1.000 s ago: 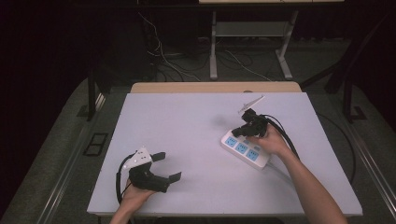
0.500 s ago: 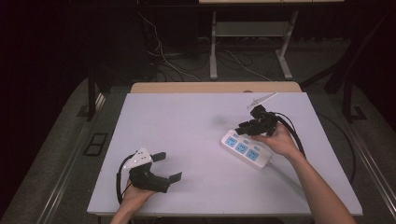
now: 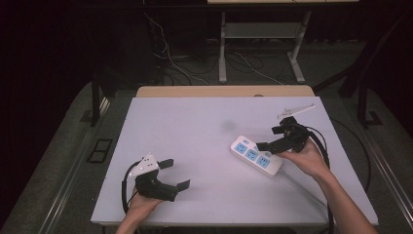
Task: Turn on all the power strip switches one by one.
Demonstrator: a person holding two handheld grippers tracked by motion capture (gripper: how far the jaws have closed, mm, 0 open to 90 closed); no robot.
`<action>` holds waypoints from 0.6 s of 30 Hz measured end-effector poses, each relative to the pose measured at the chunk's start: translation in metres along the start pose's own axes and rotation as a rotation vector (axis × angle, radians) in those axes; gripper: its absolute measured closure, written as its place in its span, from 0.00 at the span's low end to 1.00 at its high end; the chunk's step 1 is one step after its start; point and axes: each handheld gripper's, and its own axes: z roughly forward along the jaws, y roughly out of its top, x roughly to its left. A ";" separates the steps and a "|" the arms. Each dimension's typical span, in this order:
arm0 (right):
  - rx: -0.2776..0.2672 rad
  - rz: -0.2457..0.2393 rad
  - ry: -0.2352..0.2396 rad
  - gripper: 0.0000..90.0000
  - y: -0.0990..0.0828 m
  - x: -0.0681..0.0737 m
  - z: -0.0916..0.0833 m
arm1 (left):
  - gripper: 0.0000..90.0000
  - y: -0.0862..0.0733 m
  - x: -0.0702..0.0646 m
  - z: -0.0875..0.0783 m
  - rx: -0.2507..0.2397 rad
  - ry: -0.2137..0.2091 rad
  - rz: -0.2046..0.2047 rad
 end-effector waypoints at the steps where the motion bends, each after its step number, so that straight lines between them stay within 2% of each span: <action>1: -0.006 0.000 -0.004 0.00 -0.003 0.001 -0.003 | 0.00 0.000 0.000 0.000 0.000 0.000 0.000; 6: -0.055 0.031 -0.003 0.00 -0.024 0.009 -0.019 | 0.00 0.000 0.000 -0.001 -0.006 0.004 -0.007; 11: -0.079 0.071 0.000 0.00 -0.052 0.013 -0.027 | 0.00 0.000 0.001 -0.001 -0.007 0.005 -0.008; 18: -0.121 0.089 0.001 0.00 -0.083 0.020 -0.034 | 0.00 -0.001 0.001 -0.001 -0.003 0.006 -0.008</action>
